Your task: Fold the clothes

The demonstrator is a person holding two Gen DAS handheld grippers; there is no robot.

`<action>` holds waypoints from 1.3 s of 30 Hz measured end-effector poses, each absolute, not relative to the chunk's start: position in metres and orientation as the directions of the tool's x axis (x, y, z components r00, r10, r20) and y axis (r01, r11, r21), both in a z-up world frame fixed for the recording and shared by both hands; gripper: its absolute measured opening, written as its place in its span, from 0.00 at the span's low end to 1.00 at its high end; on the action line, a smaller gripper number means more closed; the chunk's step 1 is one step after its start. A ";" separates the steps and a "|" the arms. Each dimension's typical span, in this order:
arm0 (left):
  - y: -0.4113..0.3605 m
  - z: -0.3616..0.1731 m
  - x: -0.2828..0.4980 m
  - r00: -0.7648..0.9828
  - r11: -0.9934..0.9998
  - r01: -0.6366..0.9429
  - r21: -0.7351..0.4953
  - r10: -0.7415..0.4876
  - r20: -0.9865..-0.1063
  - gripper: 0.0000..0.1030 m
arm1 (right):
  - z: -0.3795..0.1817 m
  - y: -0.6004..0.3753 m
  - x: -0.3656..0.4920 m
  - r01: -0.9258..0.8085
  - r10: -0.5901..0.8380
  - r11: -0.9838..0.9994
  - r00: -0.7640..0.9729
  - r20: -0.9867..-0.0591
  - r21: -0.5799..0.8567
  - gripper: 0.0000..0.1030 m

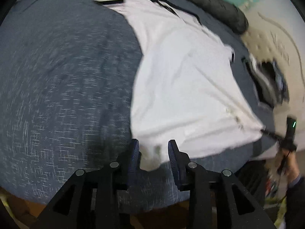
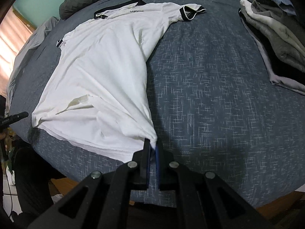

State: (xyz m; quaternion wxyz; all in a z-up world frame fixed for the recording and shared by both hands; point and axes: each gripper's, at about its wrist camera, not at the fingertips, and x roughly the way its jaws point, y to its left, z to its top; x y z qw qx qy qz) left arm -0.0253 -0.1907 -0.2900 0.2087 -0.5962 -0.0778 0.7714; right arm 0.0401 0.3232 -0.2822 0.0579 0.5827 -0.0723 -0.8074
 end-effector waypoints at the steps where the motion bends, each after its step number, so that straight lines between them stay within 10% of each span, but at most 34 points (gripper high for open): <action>1: -0.188 -0.293 -0.026 -0.195 -0.905 -0.237 -0.353 0.401 -0.895 0.35 | -0.282 0.322 0.040 0.010 -0.178 -0.983 -0.314 -0.933 0.184 0.04; 9: -0.190 -0.323 -0.034 -0.117 -0.899 -0.171 -0.403 0.424 -0.898 0.35 | -0.278 0.324 0.041 0.012 -0.196 -0.979 -0.323 -0.926 0.203 0.04; 12: -0.191 -0.322 -0.035 -0.119 -0.894 -0.186 -0.408 0.432 -0.894 0.04 | -0.278 0.326 0.043 0.007 -0.205 -0.977 -0.329 -0.922 0.215 0.04; 39: -0.268 -0.311 -0.022 -0.198 -0.881 -0.076 -0.468 0.473 -0.858 0.04 | -0.288 0.280 0.064 0.220 -0.336 -0.930 -0.185 -0.923 0.295 0.14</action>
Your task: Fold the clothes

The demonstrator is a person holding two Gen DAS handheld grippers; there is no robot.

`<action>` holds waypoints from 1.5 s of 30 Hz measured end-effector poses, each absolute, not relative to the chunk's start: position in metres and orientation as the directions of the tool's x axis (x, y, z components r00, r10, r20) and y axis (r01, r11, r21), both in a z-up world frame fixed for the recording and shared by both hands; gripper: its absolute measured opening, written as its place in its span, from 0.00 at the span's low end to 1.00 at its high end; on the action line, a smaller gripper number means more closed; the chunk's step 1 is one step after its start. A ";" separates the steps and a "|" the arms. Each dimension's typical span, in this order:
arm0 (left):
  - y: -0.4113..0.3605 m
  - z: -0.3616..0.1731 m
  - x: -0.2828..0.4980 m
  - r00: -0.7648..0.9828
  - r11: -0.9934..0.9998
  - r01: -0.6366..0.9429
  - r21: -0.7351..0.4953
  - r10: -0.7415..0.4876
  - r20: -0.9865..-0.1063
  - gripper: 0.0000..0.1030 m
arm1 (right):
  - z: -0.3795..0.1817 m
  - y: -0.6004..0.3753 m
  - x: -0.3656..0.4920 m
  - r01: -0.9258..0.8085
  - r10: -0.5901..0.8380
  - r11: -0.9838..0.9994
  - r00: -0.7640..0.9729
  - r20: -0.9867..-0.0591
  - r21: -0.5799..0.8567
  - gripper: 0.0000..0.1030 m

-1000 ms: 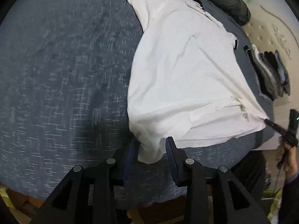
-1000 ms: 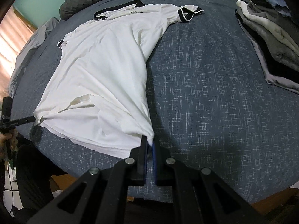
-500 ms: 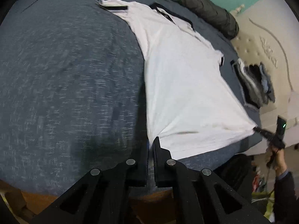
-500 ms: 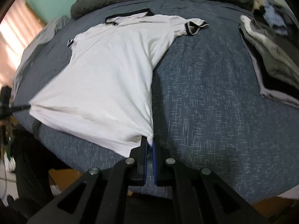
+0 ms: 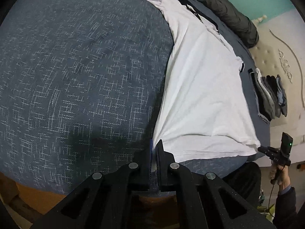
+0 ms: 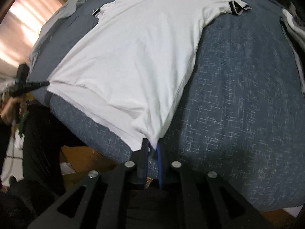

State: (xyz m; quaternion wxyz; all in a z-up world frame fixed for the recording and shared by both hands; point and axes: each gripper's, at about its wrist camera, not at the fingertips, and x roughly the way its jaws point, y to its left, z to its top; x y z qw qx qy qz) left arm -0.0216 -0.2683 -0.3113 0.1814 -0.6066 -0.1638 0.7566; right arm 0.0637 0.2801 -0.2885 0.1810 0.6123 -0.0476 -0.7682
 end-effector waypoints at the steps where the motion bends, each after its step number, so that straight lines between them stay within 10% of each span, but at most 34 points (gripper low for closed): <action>1: -0.268 -0.311 -0.022 -0.201 -0.880 -0.078 -0.469 0.474 -0.857 0.04 | -0.286 0.287 0.062 0.198 -0.356 -0.927 -0.194 -0.914 0.319 0.17; 4: -0.267 -0.306 -0.024 -0.209 -0.881 -0.090 -0.464 0.473 -0.856 0.04 | -0.280 0.313 0.056 0.102 -0.395 -0.919 -0.255 -0.883 0.382 0.33; 20: -0.273 -0.307 -0.025 -0.208 -0.879 -0.092 -0.468 0.477 -0.854 0.04 | -0.334 0.310 0.033 -0.135 -0.386 -0.902 -0.170 -0.907 0.409 0.34; 24: -0.273 -0.301 -0.024 -0.215 -0.877 -0.107 -0.469 0.481 -0.850 0.04 | -0.333 0.307 0.035 -0.120 -0.400 -0.898 -0.181 -0.898 0.424 0.03; 35: -0.273 -0.266 -0.012 -0.240 -0.854 -0.175 -0.489 0.519 -0.820 0.04 | -0.250 0.352 0.056 -0.073 -0.398 -0.894 -0.326 -0.858 0.442 0.03; 45: -0.253 -0.308 0.001 -0.133 -0.873 -0.191 -0.448 0.476 -0.870 0.04 | -0.301 0.372 0.069 -0.095 -0.295 -0.941 -0.239 -0.925 0.325 0.03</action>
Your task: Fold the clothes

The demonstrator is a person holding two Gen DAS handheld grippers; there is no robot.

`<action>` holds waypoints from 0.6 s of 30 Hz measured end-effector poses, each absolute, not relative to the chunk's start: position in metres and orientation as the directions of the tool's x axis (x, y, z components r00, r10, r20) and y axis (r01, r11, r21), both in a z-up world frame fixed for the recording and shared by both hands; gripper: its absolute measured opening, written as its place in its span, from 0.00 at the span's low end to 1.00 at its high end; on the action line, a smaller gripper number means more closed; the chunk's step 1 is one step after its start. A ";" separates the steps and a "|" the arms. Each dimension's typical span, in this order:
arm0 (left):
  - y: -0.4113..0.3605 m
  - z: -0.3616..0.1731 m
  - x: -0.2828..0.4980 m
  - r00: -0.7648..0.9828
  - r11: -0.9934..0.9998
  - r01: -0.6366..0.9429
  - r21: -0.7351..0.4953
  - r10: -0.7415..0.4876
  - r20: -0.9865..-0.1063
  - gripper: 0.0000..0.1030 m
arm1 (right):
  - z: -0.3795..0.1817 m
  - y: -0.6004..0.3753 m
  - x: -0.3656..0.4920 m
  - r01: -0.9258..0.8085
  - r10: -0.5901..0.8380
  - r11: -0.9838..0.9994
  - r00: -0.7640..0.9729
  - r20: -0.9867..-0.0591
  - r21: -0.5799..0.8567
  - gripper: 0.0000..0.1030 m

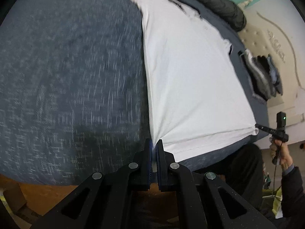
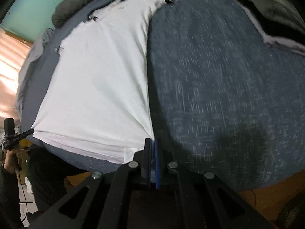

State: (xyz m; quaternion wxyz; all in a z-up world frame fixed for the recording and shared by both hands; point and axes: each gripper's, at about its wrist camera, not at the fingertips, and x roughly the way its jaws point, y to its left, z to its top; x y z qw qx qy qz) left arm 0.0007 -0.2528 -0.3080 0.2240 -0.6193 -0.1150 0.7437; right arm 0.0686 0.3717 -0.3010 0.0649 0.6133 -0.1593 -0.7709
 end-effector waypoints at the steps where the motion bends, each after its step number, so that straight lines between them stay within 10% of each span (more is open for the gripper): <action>1: -0.253 -0.313 0.001 -0.126 -0.875 -0.185 -0.447 0.472 -0.873 0.04 | -0.305 0.372 0.069 -0.097 -0.291 -0.942 -0.235 -0.927 0.320 0.03; 18: -0.262 -0.332 -0.003 -0.098 -0.887 -0.158 -0.434 0.452 -0.887 0.04 | -0.324 0.374 0.065 -0.085 -0.292 -0.945 -0.222 -0.930 0.317 0.03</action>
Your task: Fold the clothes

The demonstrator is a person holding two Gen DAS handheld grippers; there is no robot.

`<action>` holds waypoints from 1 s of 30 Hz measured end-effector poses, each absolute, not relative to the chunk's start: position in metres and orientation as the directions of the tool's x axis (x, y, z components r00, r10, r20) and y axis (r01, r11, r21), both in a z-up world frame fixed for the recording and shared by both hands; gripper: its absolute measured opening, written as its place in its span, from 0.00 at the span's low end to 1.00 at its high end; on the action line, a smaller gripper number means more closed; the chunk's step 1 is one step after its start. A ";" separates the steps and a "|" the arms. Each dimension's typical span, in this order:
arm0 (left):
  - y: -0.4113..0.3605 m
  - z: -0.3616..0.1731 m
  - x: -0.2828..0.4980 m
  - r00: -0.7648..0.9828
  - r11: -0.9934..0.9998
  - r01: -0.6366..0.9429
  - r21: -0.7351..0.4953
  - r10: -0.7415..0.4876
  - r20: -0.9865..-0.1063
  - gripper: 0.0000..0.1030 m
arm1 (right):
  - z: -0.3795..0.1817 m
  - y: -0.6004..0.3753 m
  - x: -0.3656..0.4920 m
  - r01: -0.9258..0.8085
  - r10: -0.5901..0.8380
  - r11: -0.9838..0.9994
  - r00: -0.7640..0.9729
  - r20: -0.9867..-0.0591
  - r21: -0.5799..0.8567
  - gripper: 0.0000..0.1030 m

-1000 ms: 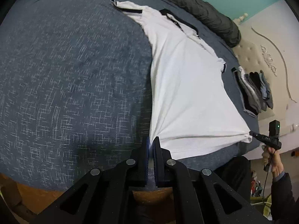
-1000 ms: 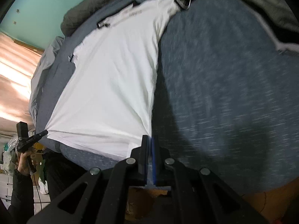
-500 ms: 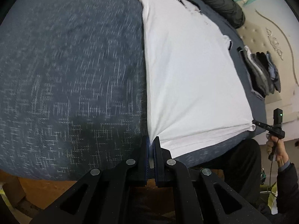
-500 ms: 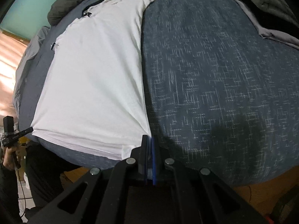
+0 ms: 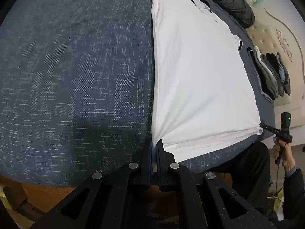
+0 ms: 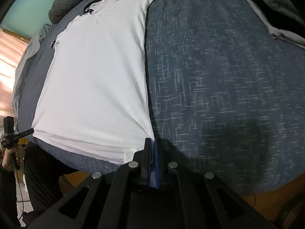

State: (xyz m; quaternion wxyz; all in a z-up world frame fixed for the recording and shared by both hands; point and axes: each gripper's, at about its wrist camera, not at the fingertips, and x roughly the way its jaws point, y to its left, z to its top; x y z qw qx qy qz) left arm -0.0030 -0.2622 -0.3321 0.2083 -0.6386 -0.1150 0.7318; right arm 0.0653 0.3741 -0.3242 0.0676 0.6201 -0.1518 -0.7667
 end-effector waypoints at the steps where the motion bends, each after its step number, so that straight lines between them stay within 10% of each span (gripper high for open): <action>1: -0.262 -0.334 -0.004 -0.094 -0.886 -0.153 -0.438 0.455 -0.886 0.06 | -0.325 0.374 0.065 -0.082 -0.294 -0.944 -0.225 -0.929 0.319 0.03; 8: -0.278 -0.318 0.002 -0.148 -0.887 -0.135 -0.442 0.459 -0.876 0.12 | -0.306 0.381 0.077 -0.052 -0.280 -0.950 -0.297 -0.913 0.308 0.25; 26: -0.256 -0.331 0.007 -0.079 -0.881 -0.186 -0.435 0.455 -0.887 0.13 | -0.329 0.325 0.078 0.126 -0.203 -0.976 -0.204 -0.958 0.180 0.24; 30: -0.255 -0.329 0.007 -0.084 -0.883 -0.200 -0.425 0.448 -0.890 0.12 | -0.327 0.327 0.085 0.120 -0.203 -0.976 -0.220 -0.954 0.180 0.06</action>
